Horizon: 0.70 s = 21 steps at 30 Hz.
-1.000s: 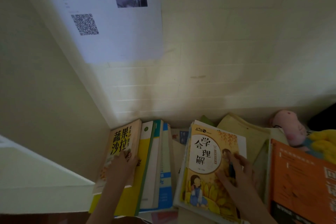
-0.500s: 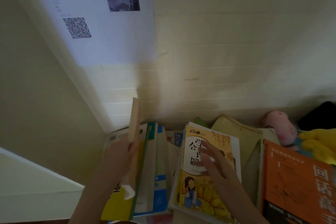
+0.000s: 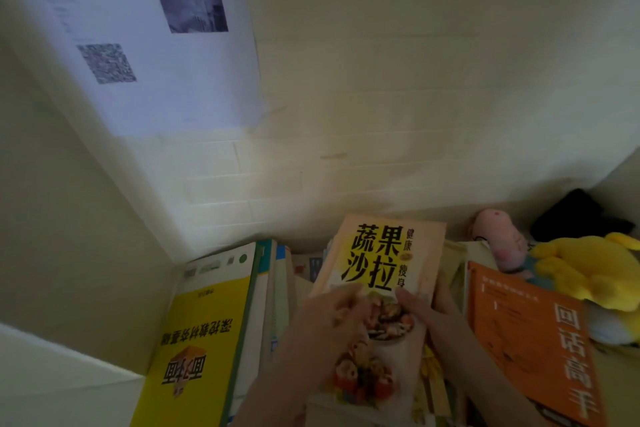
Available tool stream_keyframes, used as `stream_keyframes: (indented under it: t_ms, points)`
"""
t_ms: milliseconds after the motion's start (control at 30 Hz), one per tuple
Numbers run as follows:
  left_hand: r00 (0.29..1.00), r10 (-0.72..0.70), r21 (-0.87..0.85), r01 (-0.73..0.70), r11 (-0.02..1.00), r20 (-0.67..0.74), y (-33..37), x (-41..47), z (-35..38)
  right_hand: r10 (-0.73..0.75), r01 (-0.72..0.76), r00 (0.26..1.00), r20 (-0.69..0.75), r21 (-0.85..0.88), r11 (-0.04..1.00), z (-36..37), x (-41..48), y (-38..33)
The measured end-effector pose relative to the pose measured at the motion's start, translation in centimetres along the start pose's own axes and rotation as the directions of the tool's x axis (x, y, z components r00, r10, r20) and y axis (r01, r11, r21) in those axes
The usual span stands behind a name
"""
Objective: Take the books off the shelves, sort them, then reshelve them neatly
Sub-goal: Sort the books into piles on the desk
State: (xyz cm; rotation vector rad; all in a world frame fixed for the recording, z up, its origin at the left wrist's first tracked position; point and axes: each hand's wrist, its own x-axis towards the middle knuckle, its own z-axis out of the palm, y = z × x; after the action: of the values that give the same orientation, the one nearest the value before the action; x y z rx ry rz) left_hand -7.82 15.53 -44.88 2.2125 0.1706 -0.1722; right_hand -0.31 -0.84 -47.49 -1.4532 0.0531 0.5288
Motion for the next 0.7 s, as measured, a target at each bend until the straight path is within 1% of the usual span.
stream_keyframes:
  t_ms: [33,67,100,133,200,267,333,367,433,467,533,633,700]
  points:
    - [0.998,-0.023,0.045,0.025,0.999,-0.053,-1.1,0.3,-0.3,0.014,-0.015,0.999,0.035,0.041,0.999,-0.3,-0.1,0.1]
    - [0.993,-0.079,0.060,0.085,0.995,-0.089,-2.1,0.8,-0.7,0.027,-0.032,0.997,0.070,0.069,0.997,-0.5,-0.2,0.0]
    - [0.986,-0.107,0.023,0.111,0.994,-0.125,-2.9,1.2,-1.1,0.040,-0.049,0.994,0.103,0.091,0.995,-0.6,-0.4,-0.2]
    - [0.980,-0.152,-0.090,0.141,0.986,-0.126,-3.1,1.4,-1.7,0.057,-0.071,0.990,0.132,0.105,0.992,-0.8,-0.6,-0.4]
    - [0.975,-0.207,-0.375,0.161,0.913,-0.084,-3.2,1.5,-2.4,0.069,-0.090,0.982,0.176,0.117,0.989,-1.1,-1.0,-1.2]
    - [0.978,-0.170,-0.534,0.081,0.842,-0.120,-2.8,1.1,-2.7,0.034,-0.049,0.980,0.197,0.076,0.996,-1.3,-1.0,-1.8]
    - [0.968,-0.117,-0.623,-0.047,0.781,-0.221,-2.0,0.6,-2.4,-0.079,0.086,0.983,0.167,-0.031,0.996,-1.4,-0.8,-2.2]
    - [0.954,-0.087,-0.615,-0.113,0.781,-0.286,-1.5,0.5,-2.1,-0.173,0.185,0.976,0.132,-0.088,0.979,-1.5,-0.6,-2.2]
    - [0.922,-0.055,-0.578,-0.192,0.793,-0.383,-0.9,0.4,-1.1,-0.366,0.376,0.926,0.087,-0.157,0.913,-1.7,-0.5,-2.0]
    - [0.909,-0.043,-0.572,-0.224,0.789,-0.415,-0.7,0.4,-0.7,-0.440,0.446,0.895,0.078,-0.172,0.878,-1.7,-0.7,-2.0]
    - [0.893,-0.021,-0.550,-0.257,0.795,-0.449,-0.9,0.4,-0.3,-0.530,0.529,0.846,0.054,-0.201,0.824,-1.6,-1.0,-1.6]
    - [0.908,-0.020,-0.473,-0.199,0.859,-0.419,-1.8,0.3,0.4,-0.632,0.620,0.774,0.036,-0.239,0.747,-2.0,-1.3,0.0]
    - [0.913,-0.076,-0.443,-0.120,0.888,-0.401,-2.0,0.3,1.0,-0.677,0.666,0.735,0.041,-0.232,0.709,-2.0,-1.5,0.3]
